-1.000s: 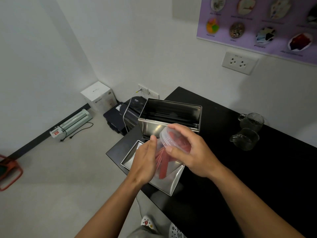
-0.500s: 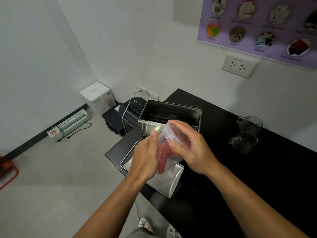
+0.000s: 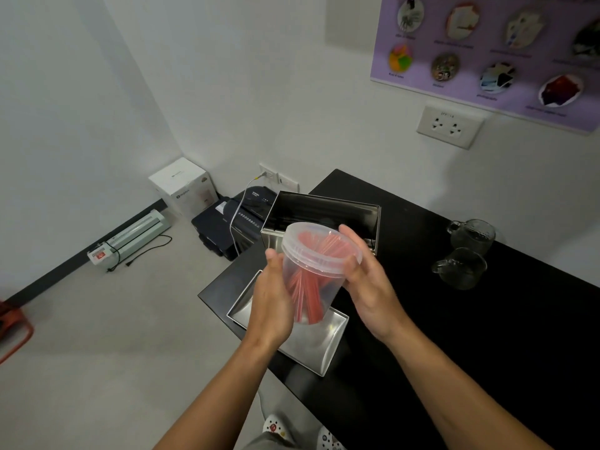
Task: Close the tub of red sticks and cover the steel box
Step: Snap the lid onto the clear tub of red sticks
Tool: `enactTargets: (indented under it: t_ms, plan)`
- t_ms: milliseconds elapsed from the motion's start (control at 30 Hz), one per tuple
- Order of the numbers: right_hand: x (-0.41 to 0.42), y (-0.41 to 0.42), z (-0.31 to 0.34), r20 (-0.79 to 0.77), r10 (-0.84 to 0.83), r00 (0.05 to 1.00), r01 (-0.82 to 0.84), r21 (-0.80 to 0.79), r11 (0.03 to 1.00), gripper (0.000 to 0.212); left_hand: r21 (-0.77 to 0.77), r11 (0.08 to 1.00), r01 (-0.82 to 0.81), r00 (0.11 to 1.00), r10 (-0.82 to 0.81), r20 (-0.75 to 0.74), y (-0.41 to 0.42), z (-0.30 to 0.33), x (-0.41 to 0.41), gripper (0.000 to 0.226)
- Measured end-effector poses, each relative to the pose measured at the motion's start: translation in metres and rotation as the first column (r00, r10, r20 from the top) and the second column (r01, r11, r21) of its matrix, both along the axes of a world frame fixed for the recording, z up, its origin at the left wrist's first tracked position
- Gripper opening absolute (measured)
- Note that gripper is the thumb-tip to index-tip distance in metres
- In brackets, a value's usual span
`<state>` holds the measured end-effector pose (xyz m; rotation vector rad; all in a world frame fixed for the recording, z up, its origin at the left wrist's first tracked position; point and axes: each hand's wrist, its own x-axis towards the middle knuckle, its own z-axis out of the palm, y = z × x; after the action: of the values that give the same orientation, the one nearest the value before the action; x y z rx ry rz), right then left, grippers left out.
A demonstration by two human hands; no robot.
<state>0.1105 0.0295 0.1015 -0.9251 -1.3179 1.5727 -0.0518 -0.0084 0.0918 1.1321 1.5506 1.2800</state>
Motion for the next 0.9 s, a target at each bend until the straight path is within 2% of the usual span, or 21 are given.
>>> enactTargets:
  t_ms: [133, 167, 300, 400, 467, 600, 700, 767, 900]
  plan:
    - [-0.010, -0.002, -0.001, -0.042, -0.130, 0.991, 0.130, 0.001, 0.991, 0.103, 0.092, 0.995, -0.045, 0.997, 0.050, -0.055, -0.004, 0.008, 0.007, 0.045]
    - [-0.014, -0.004, 0.000, -0.049, -0.131, 0.990, 0.131, -0.002, 0.991, 0.104, 0.121, 0.991, -0.048, 0.998, 0.052, -0.030, -0.006, 0.011, 0.007, 0.047]
    - [-0.027, -0.009, -0.003, -0.009, -0.159, 0.987, 0.159, -0.006, 0.987, 0.104, 0.183, 0.983, -0.021, 0.993, -0.002, 0.121, -0.010, 0.016, 0.014, 0.076]
    - [-0.034, -0.010, -0.005, -0.016, -0.184, 0.983, 0.183, -0.047, 0.982, 0.095, 0.200, 0.978, -0.054, 0.991, 0.028, 0.133, -0.012, 0.019, 0.022, 0.069]
    - [-0.038, -0.009, -0.006, -0.025, -0.234, 0.972, 0.232, -0.078, 0.970, 0.081, 0.212, 0.974, -0.075, 0.989, 0.045, 0.144, -0.011, 0.015, 0.025, 0.069]
    - [-0.046, -0.010, -0.003, 0.017, -0.351, 0.936, 0.351, -0.004, 0.936, 0.071, 0.282, 0.950, -0.132, 0.983, 0.089, 0.160, -0.012, 0.012, 0.032, 0.071]
    - [-0.049, -0.012, -0.002, -0.006, -0.410, 0.912, 0.409, 0.046, 0.911, 0.053, 0.309, 0.937, -0.164, 0.980, 0.119, 0.159, -0.011, 0.010, 0.036, 0.073]
    - [-0.052, -0.014, -0.001, -0.031, -0.411, 0.911, 0.412, 0.054, 0.910, 0.053, 0.307, 0.933, -0.187, 0.974, 0.136, 0.180, -0.010, 0.009, 0.035, 0.071]
    - [-0.057, -0.018, -0.001, -0.079, -0.404, 0.912, 0.408, 0.060, 0.911, 0.065, 0.312, 0.927, -0.207, 0.968, 0.149, 0.200, -0.008, 0.006, 0.030, 0.068]
